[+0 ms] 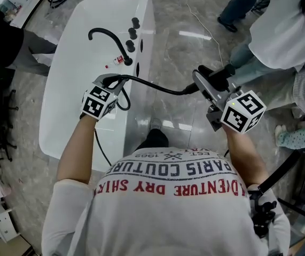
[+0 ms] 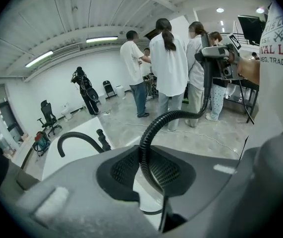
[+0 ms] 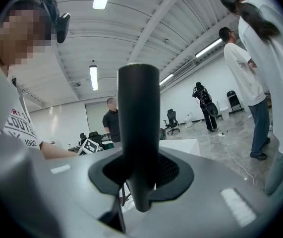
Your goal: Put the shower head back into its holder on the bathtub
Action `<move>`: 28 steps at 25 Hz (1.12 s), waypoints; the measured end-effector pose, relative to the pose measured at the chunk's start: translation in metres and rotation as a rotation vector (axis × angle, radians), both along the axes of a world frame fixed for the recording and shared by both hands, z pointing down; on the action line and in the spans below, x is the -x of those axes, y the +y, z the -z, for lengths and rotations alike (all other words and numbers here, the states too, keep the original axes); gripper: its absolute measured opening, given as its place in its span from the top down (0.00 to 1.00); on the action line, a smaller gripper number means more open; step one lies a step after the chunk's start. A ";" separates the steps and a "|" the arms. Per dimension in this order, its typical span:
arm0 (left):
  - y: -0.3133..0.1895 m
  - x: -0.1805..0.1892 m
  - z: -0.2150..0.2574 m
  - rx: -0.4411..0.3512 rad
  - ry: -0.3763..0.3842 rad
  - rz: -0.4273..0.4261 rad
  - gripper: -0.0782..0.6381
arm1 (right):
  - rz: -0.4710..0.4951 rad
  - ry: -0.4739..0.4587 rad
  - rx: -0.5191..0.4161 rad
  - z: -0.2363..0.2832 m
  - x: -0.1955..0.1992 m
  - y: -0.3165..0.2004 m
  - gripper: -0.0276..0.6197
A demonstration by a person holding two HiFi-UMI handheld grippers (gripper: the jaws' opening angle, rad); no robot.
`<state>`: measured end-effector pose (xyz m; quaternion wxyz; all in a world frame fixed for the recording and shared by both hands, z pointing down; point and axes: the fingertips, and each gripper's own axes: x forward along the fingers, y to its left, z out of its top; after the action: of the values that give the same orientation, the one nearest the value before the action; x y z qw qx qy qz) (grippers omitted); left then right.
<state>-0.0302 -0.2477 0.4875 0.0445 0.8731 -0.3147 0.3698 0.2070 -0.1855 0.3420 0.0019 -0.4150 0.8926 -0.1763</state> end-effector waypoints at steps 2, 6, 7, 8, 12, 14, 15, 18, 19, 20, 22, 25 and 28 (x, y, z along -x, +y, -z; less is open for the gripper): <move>-0.011 0.002 0.020 -0.037 0.009 0.008 0.80 | 0.000 -0.003 -0.008 0.006 0.001 -0.004 0.80; -0.033 0.006 0.059 -0.104 0.029 0.020 0.81 | 0.005 -0.017 -0.019 0.014 0.004 -0.014 0.80; -0.040 0.008 0.067 -0.116 0.031 0.024 0.81 | 0.006 -0.018 -0.022 0.014 0.007 -0.017 0.80; -0.048 0.012 0.074 -0.129 0.031 0.030 0.81 | 0.007 -0.016 -0.024 0.015 0.009 -0.020 0.80; -0.073 0.022 0.103 -0.187 0.034 0.043 0.81 | 0.020 -0.022 -0.025 0.015 0.018 -0.030 0.80; -0.083 0.022 0.118 -0.216 0.026 0.035 0.81 | 0.021 -0.051 -0.018 0.020 0.019 -0.036 0.80; -0.089 0.021 0.124 -0.230 0.021 0.029 0.81 | 0.019 -0.062 -0.016 0.023 0.020 -0.040 0.80; -0.106 0.020 0.140 -0.275 0.003 0.020 0.81 | 0.018 -0.073 -0.023 0.033 0.023 -0.051 0.80; -0.111 0.021 0.144 -0.283 -0.001 0.020 0.81 | 0.019 -0.077 -0.023 0.035 0.024 -0.055 0.80; -0.116 0.023 0.147 -0.288 -0.002 0.021 0.81 | 0.018 -0.083 -0.023 0.037 0.025 -0.060 0.80; -0.129 0.026 0.150 -0.295 -0.005 0.022 0.81 | 0.013 -0.096 -0.019 0.039 0.028 -0.072 0.80; -0.155 0.033 0.156 -0.301 -0.008 0.020 0.81 | 0.007 -0.114 -0.011 0.043 0.035 -0.094 0.80; -0.175 0.041 0.167 -0.314 -0.010 0.021 0.81 | 0.011 -0.133 -0.004 0.051 0.045 -0.110 0.80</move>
<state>-0.0713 -0.4226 0.3206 -0.0904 0.8642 -0.3778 0.3198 0.1622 -0.2956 0.2915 0.0612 -0.3975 0.8931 -0.2017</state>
